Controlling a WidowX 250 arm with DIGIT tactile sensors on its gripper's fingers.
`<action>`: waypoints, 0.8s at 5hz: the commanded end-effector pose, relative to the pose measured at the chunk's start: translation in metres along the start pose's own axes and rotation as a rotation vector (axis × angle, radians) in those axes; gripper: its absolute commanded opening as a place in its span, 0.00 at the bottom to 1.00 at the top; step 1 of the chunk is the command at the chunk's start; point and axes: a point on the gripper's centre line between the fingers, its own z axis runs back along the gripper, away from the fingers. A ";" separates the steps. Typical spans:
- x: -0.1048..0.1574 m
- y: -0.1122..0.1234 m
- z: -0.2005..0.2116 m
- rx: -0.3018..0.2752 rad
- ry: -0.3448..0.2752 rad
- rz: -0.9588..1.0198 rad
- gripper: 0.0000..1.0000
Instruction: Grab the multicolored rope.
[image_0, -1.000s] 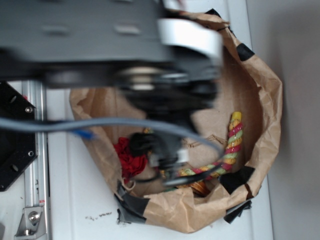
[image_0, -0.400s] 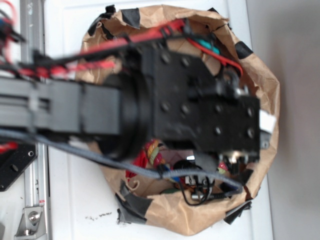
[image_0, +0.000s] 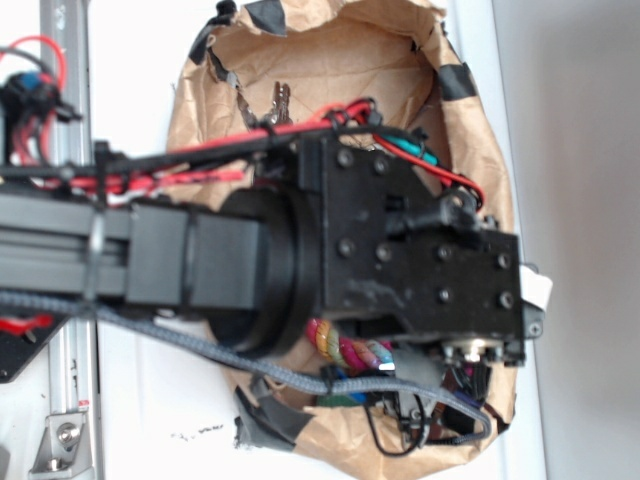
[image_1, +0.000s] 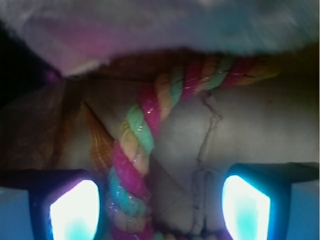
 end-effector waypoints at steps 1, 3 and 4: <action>0.014 -0.019 -0.025 -0.017 0.026 -0.099 1.00; 0.009 -0.009 -0.019 -0.057 0.025 -0.076 0.00; 0.007 0.003 0.008 -0.058 -0.024 -0.025 0.00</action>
